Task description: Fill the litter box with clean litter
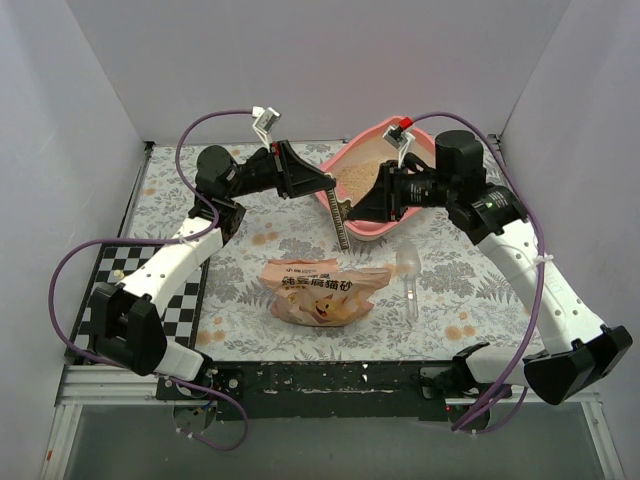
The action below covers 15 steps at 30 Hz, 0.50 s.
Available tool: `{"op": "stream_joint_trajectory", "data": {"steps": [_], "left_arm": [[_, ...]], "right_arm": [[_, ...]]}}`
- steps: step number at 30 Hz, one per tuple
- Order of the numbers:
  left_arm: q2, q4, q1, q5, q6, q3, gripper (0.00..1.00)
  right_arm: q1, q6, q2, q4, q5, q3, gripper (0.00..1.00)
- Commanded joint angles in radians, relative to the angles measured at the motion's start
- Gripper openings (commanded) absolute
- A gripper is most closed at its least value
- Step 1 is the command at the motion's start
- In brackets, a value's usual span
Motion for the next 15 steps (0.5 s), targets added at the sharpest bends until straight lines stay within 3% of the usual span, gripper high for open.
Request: {"op": "stream_joint_trajectory", "data": {"steps": [1,3,5,15], "left_arm": [[-0.041,0.034,-0.005,0.060,0.014,0.002,0.00],[-0.043,0.023,-0.005,0.075,0.023,0.008,0.00],[-0.049,0.023,-0.005,0.085,0.023,0.010,0.00],[-0.078,0.040,-0.005,0.091,0.005,0.002,0.00]], "right_arm": [[0.003,-0.069,-0.017,-0.032,0.059,0.040,0.46],[0.003,-0.098,-0.023,-0.060,0.069,0.055,0.63],[0.003,-0.109,-0.028,-0.058,0.063,0.063,0.72],[0.003,-0.066,-0.030,0.021,-0.027,0.045,0.75]]}}
